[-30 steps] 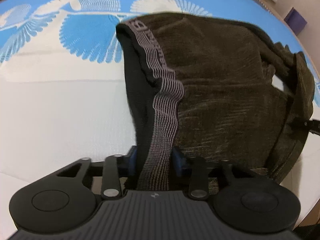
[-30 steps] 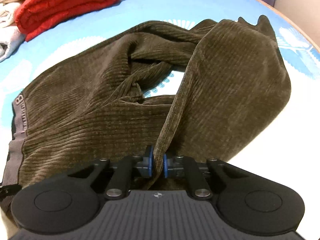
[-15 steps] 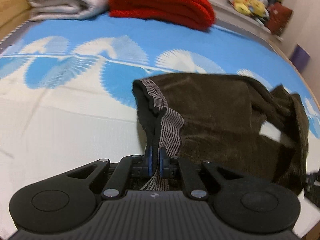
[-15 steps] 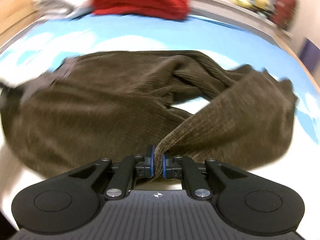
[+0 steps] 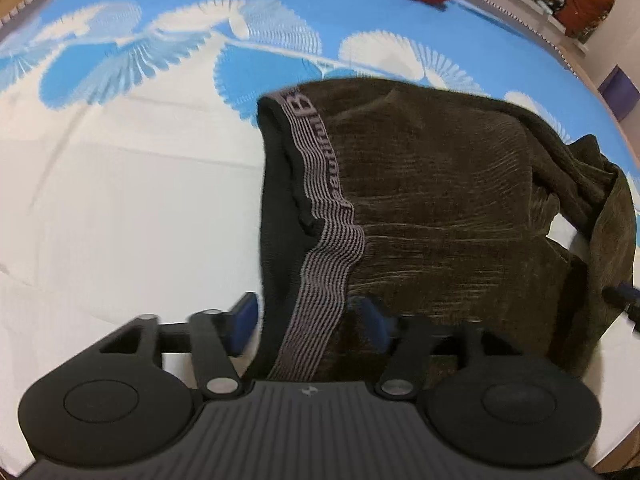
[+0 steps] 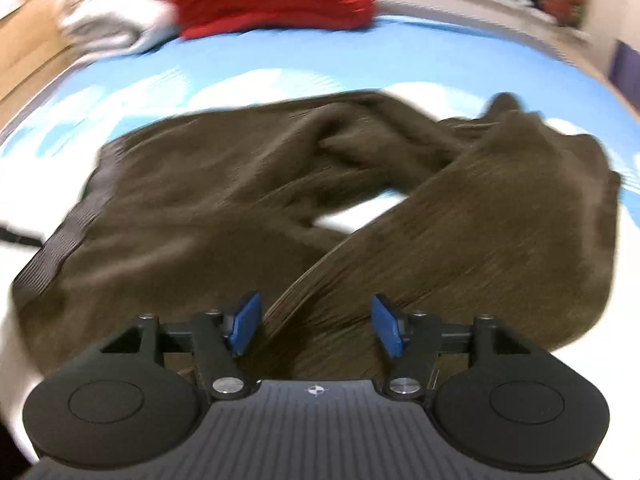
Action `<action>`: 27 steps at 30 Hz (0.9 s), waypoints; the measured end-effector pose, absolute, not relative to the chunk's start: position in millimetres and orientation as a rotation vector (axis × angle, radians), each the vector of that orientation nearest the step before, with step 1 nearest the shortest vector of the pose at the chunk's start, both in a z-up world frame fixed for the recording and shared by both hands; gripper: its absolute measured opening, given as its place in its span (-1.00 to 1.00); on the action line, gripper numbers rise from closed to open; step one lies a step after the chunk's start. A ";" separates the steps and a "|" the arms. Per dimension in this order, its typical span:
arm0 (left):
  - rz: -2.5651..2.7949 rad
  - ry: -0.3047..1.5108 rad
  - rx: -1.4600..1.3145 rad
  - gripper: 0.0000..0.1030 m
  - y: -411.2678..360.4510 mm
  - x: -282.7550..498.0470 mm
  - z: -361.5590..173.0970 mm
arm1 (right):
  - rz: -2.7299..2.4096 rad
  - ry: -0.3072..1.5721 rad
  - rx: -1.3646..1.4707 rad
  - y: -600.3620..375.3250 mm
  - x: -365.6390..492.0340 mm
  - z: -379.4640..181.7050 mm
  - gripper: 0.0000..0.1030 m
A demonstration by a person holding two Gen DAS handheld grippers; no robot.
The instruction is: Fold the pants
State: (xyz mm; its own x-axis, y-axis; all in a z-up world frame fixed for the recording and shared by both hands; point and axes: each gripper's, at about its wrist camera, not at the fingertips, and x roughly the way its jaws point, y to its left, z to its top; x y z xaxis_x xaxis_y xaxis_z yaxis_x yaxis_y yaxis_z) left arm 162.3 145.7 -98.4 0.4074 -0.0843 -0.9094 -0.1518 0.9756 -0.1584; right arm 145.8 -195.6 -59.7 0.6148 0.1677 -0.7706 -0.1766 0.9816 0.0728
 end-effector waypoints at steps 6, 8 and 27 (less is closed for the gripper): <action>0.053 1.247 -0.273 0.36 147.8 184.2 -127.0 | 0.056 0.886 0.088 -226.4 176.6 -70.0 0.22; 0.058 1.253 -0.274 0.36 148.2 187.9 -131.1 | 0.025 0.881 0.153 -232.6 187.6 -73.3 0.23; 0.009 1.134 -0.149 -0.66 140.2 172.2 -124.3 | -0.175 0.921 0.085 -221.1 235.8 -111.6 -0.25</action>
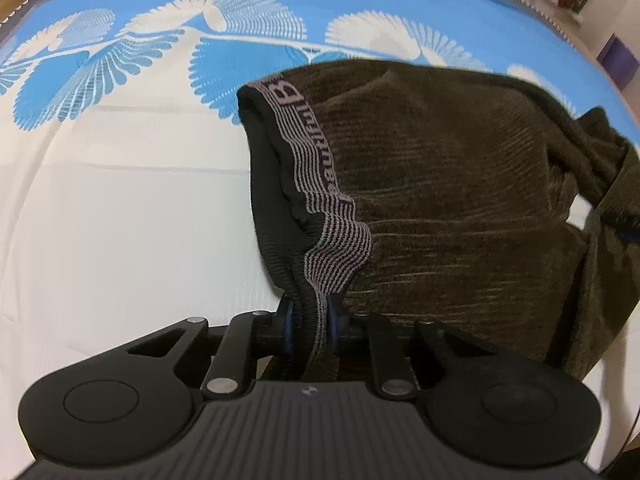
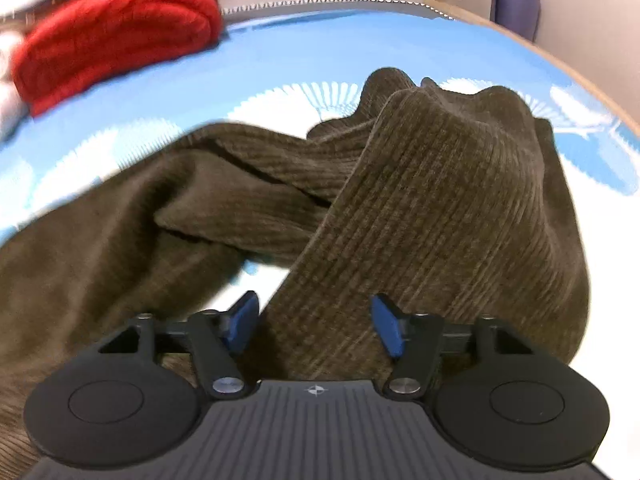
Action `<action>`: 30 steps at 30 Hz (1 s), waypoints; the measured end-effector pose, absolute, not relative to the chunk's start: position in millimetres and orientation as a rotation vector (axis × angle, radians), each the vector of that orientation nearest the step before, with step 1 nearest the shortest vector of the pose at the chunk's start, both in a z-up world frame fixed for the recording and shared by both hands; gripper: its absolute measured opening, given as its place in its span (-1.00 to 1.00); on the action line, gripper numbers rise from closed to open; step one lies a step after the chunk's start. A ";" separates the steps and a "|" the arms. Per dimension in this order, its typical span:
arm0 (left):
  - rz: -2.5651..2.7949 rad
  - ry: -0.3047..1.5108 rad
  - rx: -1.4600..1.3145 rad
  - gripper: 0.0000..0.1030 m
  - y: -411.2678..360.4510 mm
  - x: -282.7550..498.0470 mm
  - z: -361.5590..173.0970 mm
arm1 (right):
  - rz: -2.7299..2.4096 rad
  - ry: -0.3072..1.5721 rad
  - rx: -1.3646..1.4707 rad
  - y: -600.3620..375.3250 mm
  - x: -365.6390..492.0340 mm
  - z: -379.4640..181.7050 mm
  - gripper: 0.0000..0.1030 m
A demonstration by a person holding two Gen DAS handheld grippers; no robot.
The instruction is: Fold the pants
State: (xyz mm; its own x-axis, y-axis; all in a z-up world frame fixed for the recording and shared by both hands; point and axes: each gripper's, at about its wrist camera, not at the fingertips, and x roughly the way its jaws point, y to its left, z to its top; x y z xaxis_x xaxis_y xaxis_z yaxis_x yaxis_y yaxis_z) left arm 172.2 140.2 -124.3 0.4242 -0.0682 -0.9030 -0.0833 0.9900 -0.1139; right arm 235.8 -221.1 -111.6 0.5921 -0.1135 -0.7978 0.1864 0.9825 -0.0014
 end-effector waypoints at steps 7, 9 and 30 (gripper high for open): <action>0.004 1.081 -0.200 -0.71 147.3 163.9 -114.1 | -0.246 0.877 0.176 -260.2 217.2 -82.4 -1.00; 0.015 1.060 -0.225 -0.72 150.3 161.2 -109.7 | -0.232 0.852 0.174 -274.0 204.4 -67.2 -1.00; 0.079 1.155 -0.219 -0.40 144.5 167.3 -120.8 | -0.130 0.827 0.170 -263.1 197.2 -58.6 0.26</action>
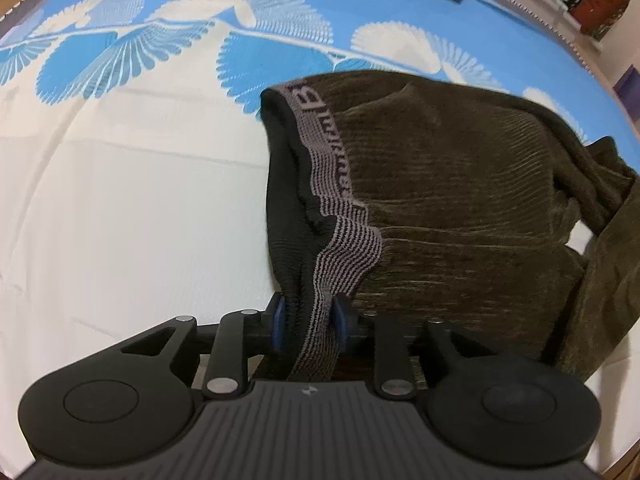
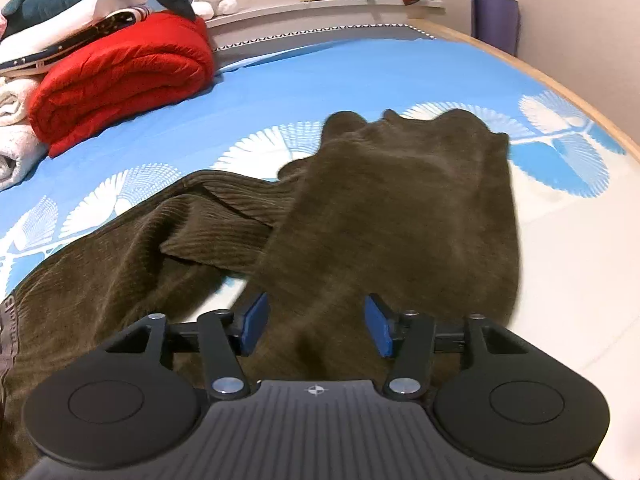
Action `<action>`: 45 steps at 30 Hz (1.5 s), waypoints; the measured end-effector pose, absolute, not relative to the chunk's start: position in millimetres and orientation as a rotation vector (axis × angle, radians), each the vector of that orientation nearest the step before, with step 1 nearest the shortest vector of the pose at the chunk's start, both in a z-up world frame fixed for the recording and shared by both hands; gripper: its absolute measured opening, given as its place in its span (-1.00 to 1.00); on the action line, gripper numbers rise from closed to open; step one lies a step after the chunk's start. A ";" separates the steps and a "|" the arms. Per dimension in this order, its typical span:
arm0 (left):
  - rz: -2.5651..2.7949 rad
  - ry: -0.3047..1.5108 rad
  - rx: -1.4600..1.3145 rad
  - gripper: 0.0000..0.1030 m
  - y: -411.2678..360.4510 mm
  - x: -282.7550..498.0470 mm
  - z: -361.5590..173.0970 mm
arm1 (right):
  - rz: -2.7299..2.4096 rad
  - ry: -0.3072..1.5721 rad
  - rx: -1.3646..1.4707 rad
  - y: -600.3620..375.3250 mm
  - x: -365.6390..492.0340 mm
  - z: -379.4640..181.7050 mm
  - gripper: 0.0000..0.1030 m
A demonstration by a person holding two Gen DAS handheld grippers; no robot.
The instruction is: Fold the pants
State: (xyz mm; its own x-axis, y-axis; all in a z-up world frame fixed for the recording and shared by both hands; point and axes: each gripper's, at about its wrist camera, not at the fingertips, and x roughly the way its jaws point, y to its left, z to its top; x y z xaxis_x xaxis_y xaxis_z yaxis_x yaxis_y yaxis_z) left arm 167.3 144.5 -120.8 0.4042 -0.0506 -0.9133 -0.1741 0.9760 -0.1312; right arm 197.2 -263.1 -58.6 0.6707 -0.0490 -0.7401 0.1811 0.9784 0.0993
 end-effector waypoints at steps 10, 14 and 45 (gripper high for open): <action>0.049 1.201 -0.165 -0.11 135.7 177.5 -133.5 | -0.210 0.961 -0.020 -220.0 264.7 -106.9 0.42; 0.045 1.200 -0.162 -0.11 137.7 178.4 -134.3 | -0.236 0.990 -0.079 -220.7 269.4 -112.6 0.40; 0.068 1.203 -0.077 0.07 122.4 172.0 -128.4 | -0.148 0.892 -0.003 -215.5 255.7 -84.3 0.43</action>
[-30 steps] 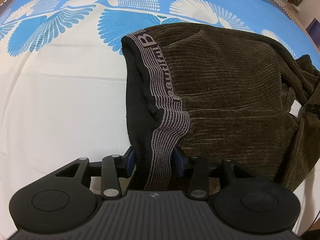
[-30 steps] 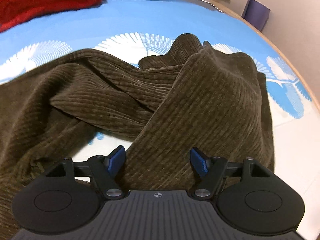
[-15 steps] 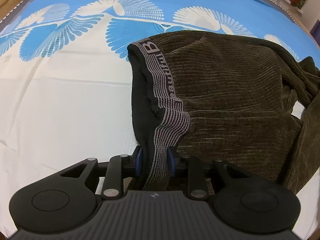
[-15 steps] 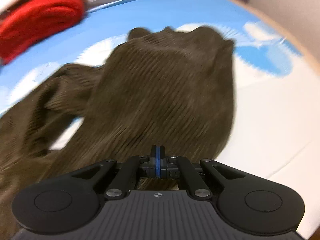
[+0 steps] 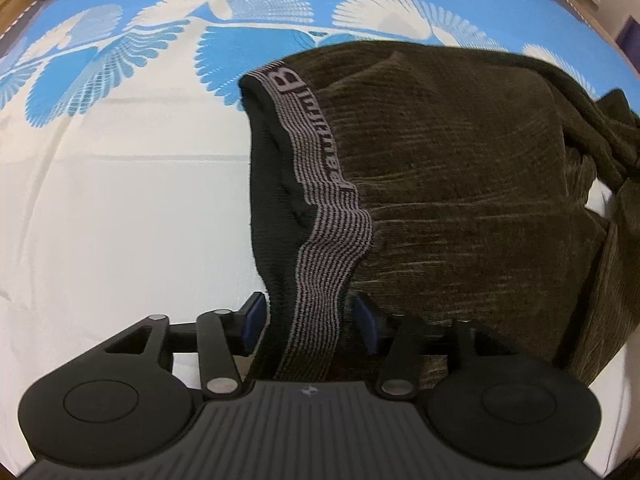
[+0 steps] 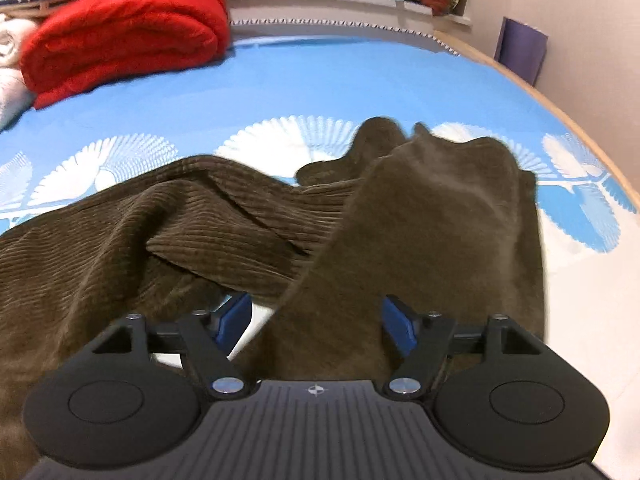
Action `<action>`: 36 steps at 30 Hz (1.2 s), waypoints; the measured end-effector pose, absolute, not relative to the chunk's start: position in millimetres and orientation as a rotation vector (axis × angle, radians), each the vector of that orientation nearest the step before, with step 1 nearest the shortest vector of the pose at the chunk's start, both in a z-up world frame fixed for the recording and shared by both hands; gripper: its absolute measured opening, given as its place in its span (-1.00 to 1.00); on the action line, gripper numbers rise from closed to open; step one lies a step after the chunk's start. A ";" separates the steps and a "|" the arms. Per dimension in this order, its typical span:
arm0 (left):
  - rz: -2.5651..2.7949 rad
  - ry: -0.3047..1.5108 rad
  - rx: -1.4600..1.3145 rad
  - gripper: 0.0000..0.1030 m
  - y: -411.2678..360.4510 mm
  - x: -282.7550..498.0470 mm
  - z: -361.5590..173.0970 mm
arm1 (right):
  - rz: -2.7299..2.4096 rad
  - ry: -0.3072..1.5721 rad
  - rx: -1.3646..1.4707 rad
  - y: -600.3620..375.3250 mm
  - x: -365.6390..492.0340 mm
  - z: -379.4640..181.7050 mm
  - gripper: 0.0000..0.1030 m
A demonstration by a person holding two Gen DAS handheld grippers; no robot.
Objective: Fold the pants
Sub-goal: 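Grasp the leg hem with the right gripper and lift it while the left holds the waistband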
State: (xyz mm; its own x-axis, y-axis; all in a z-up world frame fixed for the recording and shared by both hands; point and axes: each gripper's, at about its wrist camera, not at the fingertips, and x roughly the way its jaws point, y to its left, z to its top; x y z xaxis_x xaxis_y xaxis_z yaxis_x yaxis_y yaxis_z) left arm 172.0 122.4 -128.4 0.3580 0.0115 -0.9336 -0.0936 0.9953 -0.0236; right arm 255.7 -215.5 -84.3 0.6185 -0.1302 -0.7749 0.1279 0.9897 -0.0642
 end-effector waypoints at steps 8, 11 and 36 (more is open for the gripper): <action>0.037 1.218 -0.073 0.09 123.0 178.6 -133.2 | -0.269 0.920 -0.220 -190.6 293.8 -116.7 0.37; 0.037 1.217 -0.065 0.10 124.4 178.0 -132.8 | -0.321 0.926 -0.262 -193.3 293.0 -119.4 -0.28; 0.067 1.193 -0.058 0.09 124.5 155.5 -129.3 | -0.063 1.353 0.034 -378.0 84.0 -99.1 -0.86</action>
